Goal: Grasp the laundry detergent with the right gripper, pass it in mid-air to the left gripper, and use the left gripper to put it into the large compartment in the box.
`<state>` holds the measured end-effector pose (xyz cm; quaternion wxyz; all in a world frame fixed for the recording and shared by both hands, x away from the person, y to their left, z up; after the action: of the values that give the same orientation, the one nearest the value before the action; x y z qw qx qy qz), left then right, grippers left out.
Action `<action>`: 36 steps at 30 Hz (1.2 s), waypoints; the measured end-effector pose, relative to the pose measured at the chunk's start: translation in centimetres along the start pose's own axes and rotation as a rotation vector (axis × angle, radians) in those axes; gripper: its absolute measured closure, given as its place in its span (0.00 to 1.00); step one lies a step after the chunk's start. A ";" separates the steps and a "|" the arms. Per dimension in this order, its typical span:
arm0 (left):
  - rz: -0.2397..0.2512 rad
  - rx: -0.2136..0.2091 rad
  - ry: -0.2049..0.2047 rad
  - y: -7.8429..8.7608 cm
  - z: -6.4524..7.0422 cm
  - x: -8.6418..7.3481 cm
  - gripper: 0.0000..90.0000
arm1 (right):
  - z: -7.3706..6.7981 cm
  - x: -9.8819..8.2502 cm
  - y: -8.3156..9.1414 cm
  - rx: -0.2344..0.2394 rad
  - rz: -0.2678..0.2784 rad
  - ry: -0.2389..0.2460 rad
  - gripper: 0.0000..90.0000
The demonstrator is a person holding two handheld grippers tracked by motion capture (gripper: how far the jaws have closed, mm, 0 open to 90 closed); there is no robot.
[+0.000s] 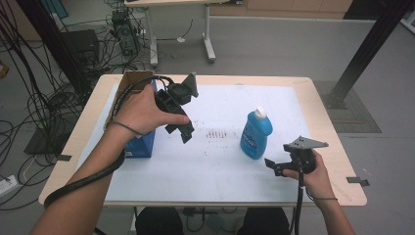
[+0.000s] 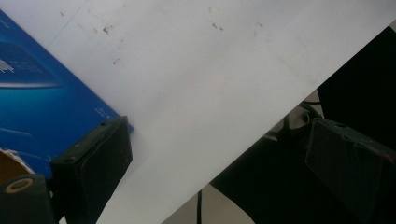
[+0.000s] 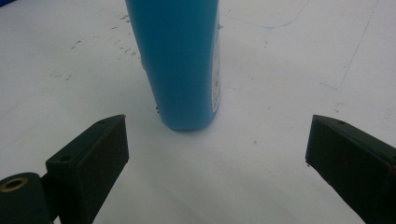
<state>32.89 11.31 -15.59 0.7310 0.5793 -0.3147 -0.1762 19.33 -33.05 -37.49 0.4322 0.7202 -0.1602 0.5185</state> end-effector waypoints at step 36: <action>-0.004 -0.003 0.011 -0.2 -0.2 0.1 0.08 | -1.7 -2.5 -1.3 0.016 0.136 0.009 0.04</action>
<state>33.10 11.33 -15.78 0.7332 0.5797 -0.3094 -0.1749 18.10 -31.50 -40.17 0.3911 0.7087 -0.2025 0.5512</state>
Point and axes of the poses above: each handheld gripper's, and its own axes: y roughly backward along the jaws, x roughly out of its top, z roughly to its right, the point moved 3 cm from there along -y, roughly forward along the jaws, and after that the axes turned 13 degrees about z, right-handed, at the moved point
